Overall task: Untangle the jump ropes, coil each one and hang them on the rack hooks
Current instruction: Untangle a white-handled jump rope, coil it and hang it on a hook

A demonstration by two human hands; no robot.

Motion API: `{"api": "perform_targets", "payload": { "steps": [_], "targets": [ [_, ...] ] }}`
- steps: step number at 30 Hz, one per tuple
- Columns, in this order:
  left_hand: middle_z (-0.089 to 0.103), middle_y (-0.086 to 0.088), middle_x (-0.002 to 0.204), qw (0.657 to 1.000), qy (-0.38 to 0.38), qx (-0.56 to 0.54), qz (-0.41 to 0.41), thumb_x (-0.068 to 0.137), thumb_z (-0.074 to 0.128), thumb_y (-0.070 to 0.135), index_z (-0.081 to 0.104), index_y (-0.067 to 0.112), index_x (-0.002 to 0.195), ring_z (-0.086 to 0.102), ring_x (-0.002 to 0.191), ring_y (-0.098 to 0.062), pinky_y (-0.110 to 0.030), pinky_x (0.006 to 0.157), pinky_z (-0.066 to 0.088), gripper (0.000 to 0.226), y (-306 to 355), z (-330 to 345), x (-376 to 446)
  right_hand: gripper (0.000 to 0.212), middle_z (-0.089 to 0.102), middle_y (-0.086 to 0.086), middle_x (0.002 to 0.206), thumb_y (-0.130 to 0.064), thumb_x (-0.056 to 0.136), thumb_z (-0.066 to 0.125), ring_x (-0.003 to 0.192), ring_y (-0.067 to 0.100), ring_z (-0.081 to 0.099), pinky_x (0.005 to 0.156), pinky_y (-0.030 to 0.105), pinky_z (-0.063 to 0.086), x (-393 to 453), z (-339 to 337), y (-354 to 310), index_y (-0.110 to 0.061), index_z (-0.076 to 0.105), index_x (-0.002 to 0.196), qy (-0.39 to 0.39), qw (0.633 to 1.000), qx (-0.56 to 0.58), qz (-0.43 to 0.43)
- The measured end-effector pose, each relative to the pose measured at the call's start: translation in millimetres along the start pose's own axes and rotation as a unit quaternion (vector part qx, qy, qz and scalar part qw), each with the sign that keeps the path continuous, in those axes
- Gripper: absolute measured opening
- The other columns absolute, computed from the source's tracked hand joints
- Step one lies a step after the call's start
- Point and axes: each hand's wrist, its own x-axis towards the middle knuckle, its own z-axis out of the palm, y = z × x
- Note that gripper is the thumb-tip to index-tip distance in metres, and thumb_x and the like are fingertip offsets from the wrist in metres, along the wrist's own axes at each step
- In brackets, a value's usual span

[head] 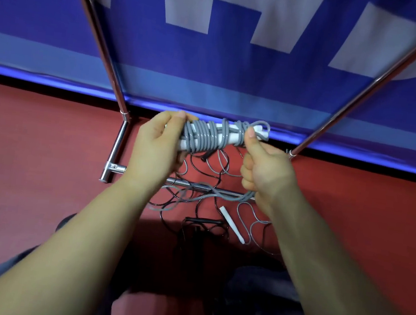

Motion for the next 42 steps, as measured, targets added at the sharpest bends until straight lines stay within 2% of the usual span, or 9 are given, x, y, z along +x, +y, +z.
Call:
{"api": "perform_targets", "payload": {
  "steps": [5, 10, 14, 19, 26, 29, 35, 39, 42],
  "targets": [
    [0.056, -0.008, 0.045, 0.913, -0.283, -0.112, -0.272, 0.076, 0.057, 0.055, 0.069, 0.007, 0.075, 0.052, 0.033, -0.018, -0.018, 0.035, 0.043, 0.050, 16.9, -25.8, -19.2, 0.043, 0.024, -0.011, 0.040, -0.026, 0.096, 0.047, 0.035, 0.003, 0.018, 0.034, 0.015, 0.017, -25.7, -19.4, -8.5, -0.018, 0.035, 0.056, -0.085, 0.986, -0.101, -0.098],
    [0.070, -0.011, 0.066, 0.819, -0.486, -0.049, -0.303, 0.031, 0.090, 0.054, 0.078, 0.017, 0.088, 0.067, 0.052, -0.020, -0.024, 0.045, 0.053, 0.069, 35.2, -40.3, -74.2, 0.044, 0.029, -0.014, 0.041, -0.028, 0.096, 0.047, 0.039, 0.001, 0.023, 0.041, 0.011, 0.021, -83.0, -19.2, -10.6, -0.023, 0.059, 0.053, -0.132, 0.959, -0.182, -0.170],
    [0.071, -0.009, 0.075, 0.871, -0.400, -0.069, -0.278, 0.046, 0.085, 0.015, 0.077, 0.014, 0.079, 0.065, 0.051, -0.017, -0.021, 0.042, 0.049, 0.034, 39.6, -32.0, -131.5, 0.028, 0.039, -0.017, 0.037, -0.024, 0.095, 0.048, 0.040, -0.001, 0.036, 0.046, 0.010, 0.028, -139.7, -29.0, 4.2, -0.008, 0.067, 0.080, -0.068, 0.948, -0.205, -0.233],
    [0.060, -0.006, 0.055, 0.918, -0.330, 0.064, -0.211, 0.070, 0.068, -0.007, 0.056, 0.006, 0.085, 0.058, 0.045, -0.015, -0.021, 0.039, 0.047, 0.023, 76.5, -31.9, -191.0, 0.022, 0.062, -0.021, 0.063, -0.026, 0.095, 0.046, 0.063, -0.010, 0.052, 0.065, 0.006, 0.038, -204.9, -30.0, 11.5, -0.030, 0.064, 0.082, -0.045, 0.945, -0.194, -0.258],
    [0.054, -0.008, 0.050, 0.954, -0.253, 0.122, -0.106, 0.075, 0.065, -0.007, 0.054, 0.008, 0.074, 0.049, 0.040, -0.016, -0.018, 0.039, 0.040, 0.019, 129.7, -44.9, -253.3, 0.039, 0.048, -0.023, 0.043, -0.026, 0.097, 0.043, 0.046, -0.002, 0.041, 0.051, 0.014, 0.031, -280.9, -23.3, -15.8, -0.029, 0.049, 0.059, -0.011, 0.927, -0.194, -0.321],
    [0.055, -0.005, 0.051, 0.969, -0.204, 0.076, -0.116, 0.076, 0.065, -0.005, 0.057, 0.008, 0.071, 0.050, 0.039, -0.012, -0.018, 0.039, 0.040, 0.016, 140.5, -59.4, -270.5, 0.027, 0.053, -0.018, 0.051, -0.024, 0.099, 0.040, 0.052, 0.000, 0.046, 0.055, 0.018, 0.033, -306.8, -20.5, -9.5, -0.029, 0.058, 0.080, -0.032, 0.910, -0.248, -0.330],
    [0.053, -0.010, 0.052, 0.984, -0.124, 0.068, -0.110, 0.077, 0.063, -0.004, 0.058, 0.004, 0.070, 0.048, 0.038, -0.015, -0.018, 0.037, 0.040, 0.012, 163.8, -79.2, -297.9, 0.028, 0.068, 0.010, 0.097, -0.027, 0.099, 0.036, 0.095, 0.031, 0.058, 0.074, 0.035, 0.041, -353.1, -20.4, 9.1, -0.020, 0.054, 0.120, -0.041, 0.807, -0.476, -0.347],
    [0.054, -0.011, 0.056, 0.967, -0.040, 0.251, 0.006, 0.072, 0.067, 0.002, 0.058, 0.007, 0.067, 0.044, 0.042, -0.022, -0.023, 0.043, 0.041, 0.011, 177.0, -90.9, -305.8, 0.024, 0.057, 0.000, 0.079, -0.035, 0.097, 0.040, 0.076, 0.022, 0.052, 0.066, 0.030, 0.036, -392.3, -15.3, -12.2, -0.024, 0.057, 0.112, -0.087, 0.778, -0.500, -0.371],
    [0.064, -0.011, 0.067, 0.906, -0.020, 0.414, 0.084, 0.069, 0.068, 0.012, 0.060, 0.009, 0.077, 0.053, 0.052, -0.025, -0.032, 0.053, 0.051, 0.012, 190.9, -92.0, -320.9, 0.022, 0.051, -0.005, 0.072, -0.038, 0.094, 0.047, 0.072, 0.019, 0.049, 0.060, 0.030, 0.034, -418.9, -18.0, -48.0, -0.021, 0.060, 0.096, -0.084, 0.735, -0.528, -0.417]
  ]
}}
